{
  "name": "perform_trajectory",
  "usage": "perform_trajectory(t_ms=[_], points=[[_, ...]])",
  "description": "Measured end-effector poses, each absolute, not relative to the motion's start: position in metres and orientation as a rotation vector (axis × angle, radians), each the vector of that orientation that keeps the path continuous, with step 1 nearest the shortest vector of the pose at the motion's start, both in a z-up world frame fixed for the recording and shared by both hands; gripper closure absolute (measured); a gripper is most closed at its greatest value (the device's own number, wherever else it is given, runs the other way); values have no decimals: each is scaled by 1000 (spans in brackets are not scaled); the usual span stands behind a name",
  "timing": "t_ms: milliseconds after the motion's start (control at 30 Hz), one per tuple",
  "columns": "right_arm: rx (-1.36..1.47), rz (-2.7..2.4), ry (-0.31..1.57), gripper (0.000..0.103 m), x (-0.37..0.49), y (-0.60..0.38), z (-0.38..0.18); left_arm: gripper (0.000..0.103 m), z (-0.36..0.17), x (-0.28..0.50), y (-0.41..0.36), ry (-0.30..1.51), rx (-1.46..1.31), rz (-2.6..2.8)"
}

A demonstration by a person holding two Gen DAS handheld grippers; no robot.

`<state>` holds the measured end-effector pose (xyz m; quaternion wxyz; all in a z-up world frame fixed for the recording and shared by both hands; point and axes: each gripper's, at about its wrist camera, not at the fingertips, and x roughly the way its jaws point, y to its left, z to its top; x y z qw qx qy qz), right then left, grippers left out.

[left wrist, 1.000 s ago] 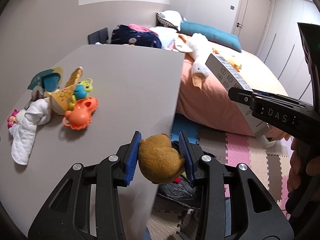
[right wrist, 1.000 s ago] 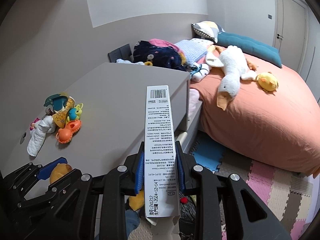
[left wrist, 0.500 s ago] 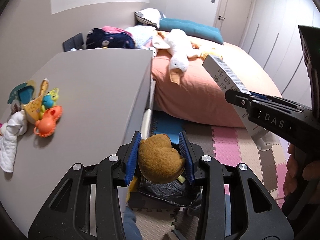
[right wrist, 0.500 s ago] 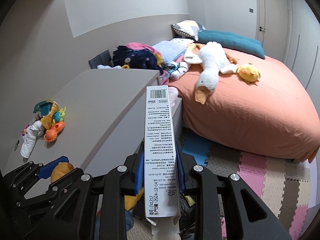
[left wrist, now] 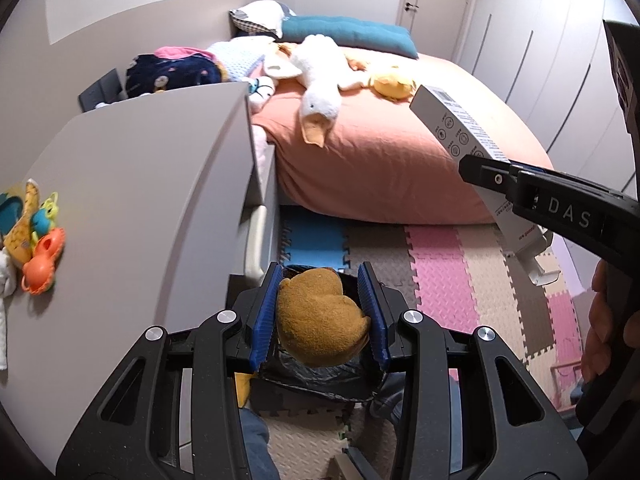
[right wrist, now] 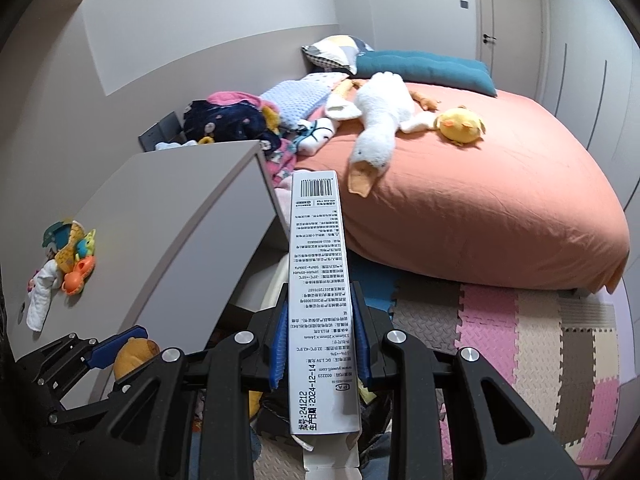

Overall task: Collect trash
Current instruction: 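Carry the brown plush and white box to the bin and release both, then move both tools back over the desk toward the toy pile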

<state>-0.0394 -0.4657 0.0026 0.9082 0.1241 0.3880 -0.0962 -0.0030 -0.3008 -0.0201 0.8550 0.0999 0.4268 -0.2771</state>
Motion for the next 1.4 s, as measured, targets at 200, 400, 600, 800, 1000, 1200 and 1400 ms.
perform_trajectory(t_ms=[200,400,600,800,1000,1200,1400], points=[[257,-257,793,32,-40,-480,3,6,-29,-1,-309,919,261,-558],[244,-313,757,22,-41,-485,9,6,-32,11,-291,933,252,-470],[252,-295,770,22,-35,-479,4,6,-31,18,-268,938,217,-421],[233,-267,777,22,-23,-464,5,6,-32,20,-257,941,203,-407],[209,-212,782,22,-10,-440,6,6,-31,23,-238,941,187,-379],[182,-152,787,22,6,-409,6,6,-28,29,-210,936,167,-328],[163,-94,782,22,20,-381,9,6,-24,31,-179,919,150,-269]])
